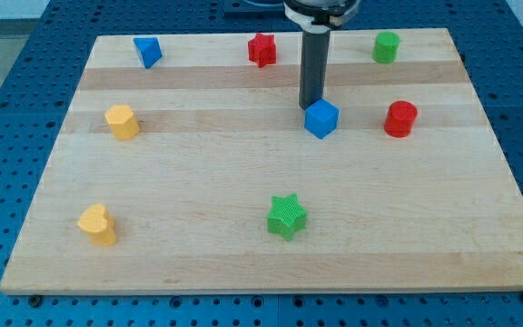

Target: Move the blue cube towards the bottom right

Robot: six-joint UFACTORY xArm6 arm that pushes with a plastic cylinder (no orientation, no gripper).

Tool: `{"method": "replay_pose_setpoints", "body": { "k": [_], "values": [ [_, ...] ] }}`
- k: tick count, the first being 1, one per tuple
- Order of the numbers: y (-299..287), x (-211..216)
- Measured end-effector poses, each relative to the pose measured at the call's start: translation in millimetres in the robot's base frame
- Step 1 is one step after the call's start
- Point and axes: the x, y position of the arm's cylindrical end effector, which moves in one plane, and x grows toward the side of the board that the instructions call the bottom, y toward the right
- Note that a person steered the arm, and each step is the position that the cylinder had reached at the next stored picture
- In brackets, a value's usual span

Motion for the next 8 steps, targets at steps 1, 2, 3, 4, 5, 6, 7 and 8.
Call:
{"method": "replay_pose_setpoints", "body": {
  "k": [1,2,3,4,5,6,7,8],
  "values": [
    [0,15],
    [0,31],
    [4,44],
    [7,58],
    [12,68],
    [20,76],
    [30,87],
    [39,98]
  ]
}}
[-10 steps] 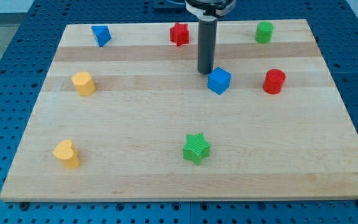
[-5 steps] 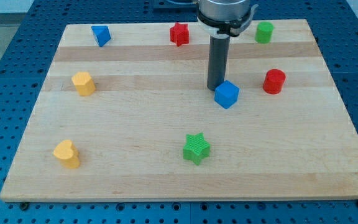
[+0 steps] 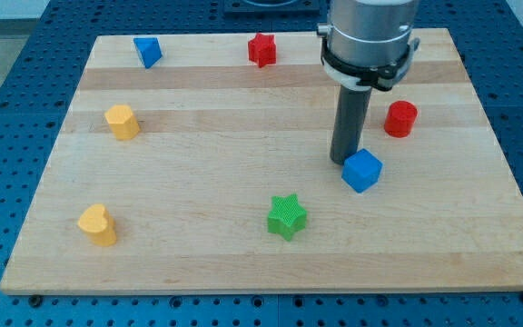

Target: Move the blue cube towards the bottom right

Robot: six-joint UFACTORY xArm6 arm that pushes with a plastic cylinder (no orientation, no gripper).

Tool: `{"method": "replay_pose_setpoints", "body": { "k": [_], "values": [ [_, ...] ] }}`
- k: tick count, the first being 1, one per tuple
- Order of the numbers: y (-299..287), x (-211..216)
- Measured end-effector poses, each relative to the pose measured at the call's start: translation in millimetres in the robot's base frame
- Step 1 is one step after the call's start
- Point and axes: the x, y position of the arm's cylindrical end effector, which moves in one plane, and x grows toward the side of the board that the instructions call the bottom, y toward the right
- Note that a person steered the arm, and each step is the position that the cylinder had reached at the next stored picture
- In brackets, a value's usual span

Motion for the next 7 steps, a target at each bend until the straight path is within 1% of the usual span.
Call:
{"method": "replay_pose_setpoints", "body": {
  "k": [3,5,7],
  "values": [
    [28,25],
    [37,46],
    [52,55]
  ]
}}
